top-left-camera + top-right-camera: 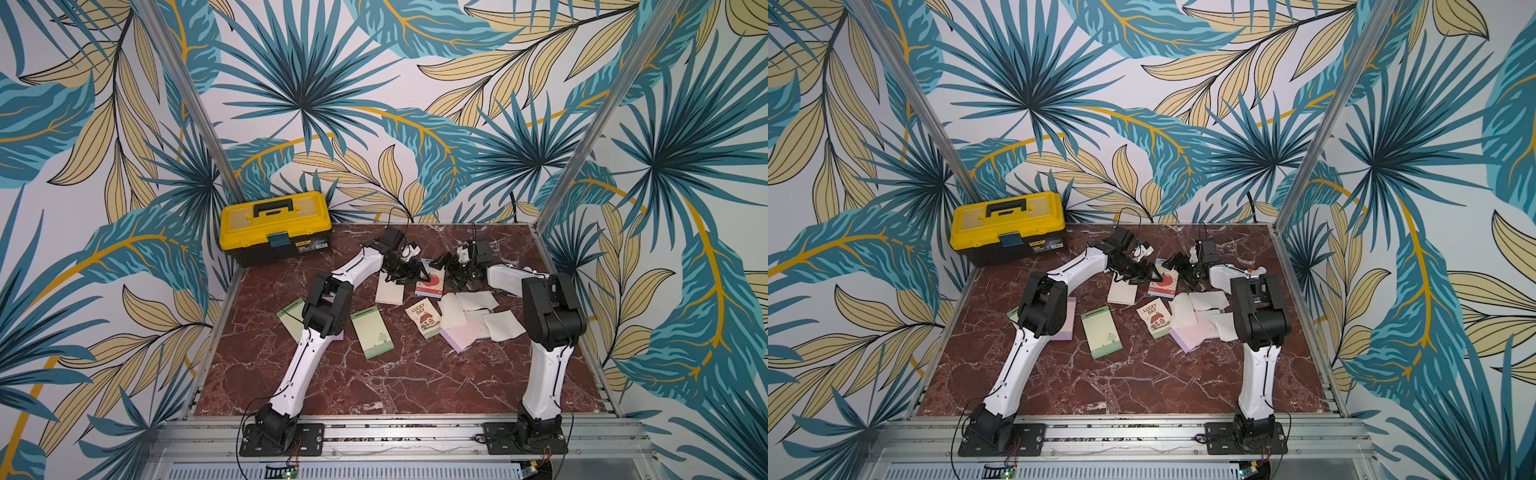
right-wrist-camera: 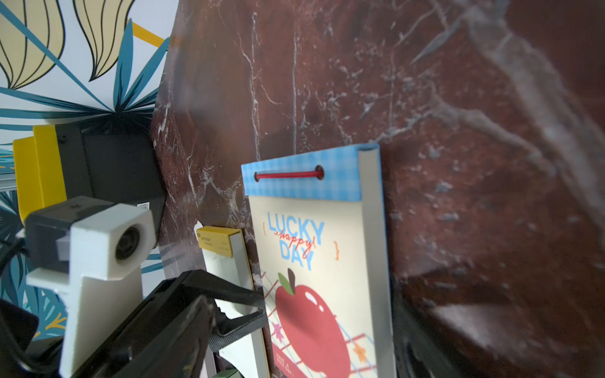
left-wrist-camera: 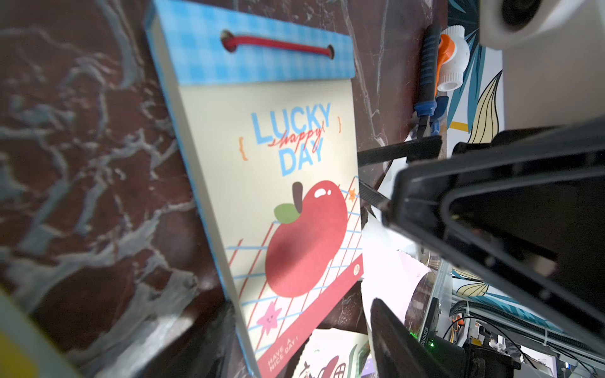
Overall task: Tear off pages from different memo pads
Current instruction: Pick up the memo pad from the center of the board.
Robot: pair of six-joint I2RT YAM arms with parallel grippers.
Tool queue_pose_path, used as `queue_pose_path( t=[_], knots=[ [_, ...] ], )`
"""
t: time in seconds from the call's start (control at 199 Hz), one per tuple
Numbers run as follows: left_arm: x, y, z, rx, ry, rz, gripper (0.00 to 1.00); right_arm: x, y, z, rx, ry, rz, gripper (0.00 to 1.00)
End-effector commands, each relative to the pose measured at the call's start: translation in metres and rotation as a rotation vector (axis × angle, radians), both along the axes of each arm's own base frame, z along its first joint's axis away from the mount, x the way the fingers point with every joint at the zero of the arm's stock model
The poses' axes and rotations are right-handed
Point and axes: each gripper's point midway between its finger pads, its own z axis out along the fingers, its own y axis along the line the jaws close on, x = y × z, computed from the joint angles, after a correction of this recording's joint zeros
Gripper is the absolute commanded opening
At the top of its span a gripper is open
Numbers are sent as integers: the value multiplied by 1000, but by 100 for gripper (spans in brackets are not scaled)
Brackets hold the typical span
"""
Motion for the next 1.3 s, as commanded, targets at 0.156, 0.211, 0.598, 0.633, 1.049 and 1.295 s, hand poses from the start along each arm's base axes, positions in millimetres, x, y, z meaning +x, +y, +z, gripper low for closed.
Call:
queue_pose_path(
  t=[0.156, 0.211, 0.598, 0.633, 1.049, 1.295],
  knots=[
    [-13, -8, -10, 9, 9, -37, 66, -13, 41, 48, 147, -123, 94, 73],
    [-13, -7, -9, 12, 5, -35, 66, -15, 43, 51, 146, -130, 104, 70],
    [-13, -6, 7, 4, -33, -43, 63, -22, 33, 50, 31, -95, 104, 33],
    [-13, -4, 12, 7, -44, -42, 63, -23, 32, 48, 24, -92, 102, 25],
    [-55, 46, 139, -17, -143, -5, 49, -64, 32, 122, 63, -198, 151, 0],
    [-101, 77, 225, -191, -215, 41, 65, -138, 38, 207, 141, -347, 303, 0]
  ],
)
